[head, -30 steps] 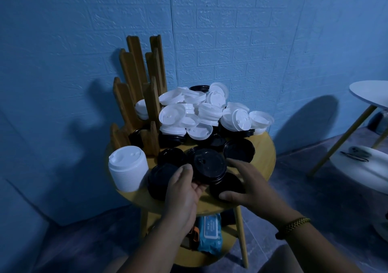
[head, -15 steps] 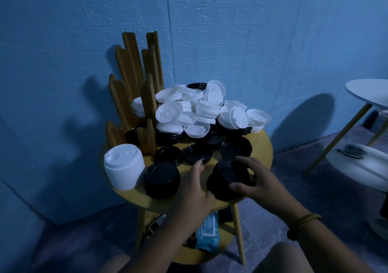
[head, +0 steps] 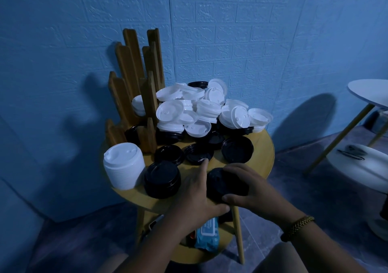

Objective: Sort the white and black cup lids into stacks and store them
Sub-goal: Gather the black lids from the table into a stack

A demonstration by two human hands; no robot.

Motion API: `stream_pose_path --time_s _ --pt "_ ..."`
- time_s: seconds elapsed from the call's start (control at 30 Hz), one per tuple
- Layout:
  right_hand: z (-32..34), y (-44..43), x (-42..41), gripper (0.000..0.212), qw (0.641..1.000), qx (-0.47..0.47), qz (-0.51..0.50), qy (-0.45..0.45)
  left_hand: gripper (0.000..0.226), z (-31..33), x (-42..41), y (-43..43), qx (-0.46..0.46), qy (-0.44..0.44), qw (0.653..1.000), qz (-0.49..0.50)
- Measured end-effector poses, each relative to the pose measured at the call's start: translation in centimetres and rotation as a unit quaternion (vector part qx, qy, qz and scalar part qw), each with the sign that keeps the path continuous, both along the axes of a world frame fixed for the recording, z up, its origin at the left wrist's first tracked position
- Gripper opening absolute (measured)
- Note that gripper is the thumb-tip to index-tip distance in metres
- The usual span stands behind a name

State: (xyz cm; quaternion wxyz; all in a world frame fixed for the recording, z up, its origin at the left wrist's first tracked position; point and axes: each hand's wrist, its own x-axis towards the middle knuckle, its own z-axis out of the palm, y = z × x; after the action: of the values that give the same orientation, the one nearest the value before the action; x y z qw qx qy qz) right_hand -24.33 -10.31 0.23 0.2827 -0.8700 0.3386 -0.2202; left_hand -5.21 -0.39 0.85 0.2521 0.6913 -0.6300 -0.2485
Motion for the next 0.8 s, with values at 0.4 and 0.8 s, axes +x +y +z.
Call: stream_pose_path --time_s 0.4,0.8 --pt "0.4 -0.4 0.1 0.074 0.997 -0.011 0.041 0.069 0.08 0.0 1.2 0.2 -0.005 -0.02 0.999 -0.042" --pt "0.9 -0.3 0.6 0.069 0.998 0.019 0.037 0.048 0.073 0.0 0.6 0.2 -0.042 -0.033 0.999 -0.004"
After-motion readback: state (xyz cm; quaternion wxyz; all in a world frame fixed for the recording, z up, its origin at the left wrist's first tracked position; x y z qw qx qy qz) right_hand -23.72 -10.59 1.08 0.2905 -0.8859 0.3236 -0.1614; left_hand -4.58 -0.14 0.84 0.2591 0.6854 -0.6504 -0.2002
